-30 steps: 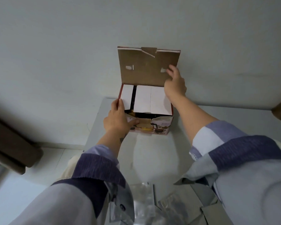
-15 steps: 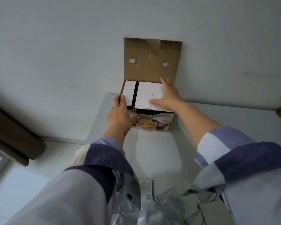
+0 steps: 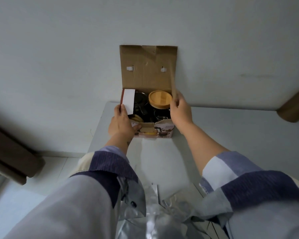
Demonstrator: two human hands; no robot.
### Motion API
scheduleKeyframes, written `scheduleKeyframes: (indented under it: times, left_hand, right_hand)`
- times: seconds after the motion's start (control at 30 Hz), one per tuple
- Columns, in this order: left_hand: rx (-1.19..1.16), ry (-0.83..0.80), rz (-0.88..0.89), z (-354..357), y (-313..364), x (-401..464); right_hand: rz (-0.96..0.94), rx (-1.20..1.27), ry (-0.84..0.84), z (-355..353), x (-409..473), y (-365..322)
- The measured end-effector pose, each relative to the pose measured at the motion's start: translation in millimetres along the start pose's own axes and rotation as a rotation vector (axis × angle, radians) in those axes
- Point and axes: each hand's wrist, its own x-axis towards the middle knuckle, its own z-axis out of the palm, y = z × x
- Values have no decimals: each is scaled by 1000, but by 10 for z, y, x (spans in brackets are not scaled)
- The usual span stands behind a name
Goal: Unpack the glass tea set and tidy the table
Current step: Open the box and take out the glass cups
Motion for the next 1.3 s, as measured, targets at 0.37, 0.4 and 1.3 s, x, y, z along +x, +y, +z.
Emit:
scheduleKeyframes:
  times: [0.37, 0.4, 1.3]
  left_hand:
    - [-78, 71, -37, -76, 19, -140]
    - [-65, 89, -53, -89, 33, -126]
    - [-170, -153, -152, -25, -133, 34]
  right_hand:
    - [786, 791, 203, 21, -120, 385]
    - [821, 814, 217, 28, -123, 387]
    - [368, -100, -90, 132, -110, 224]
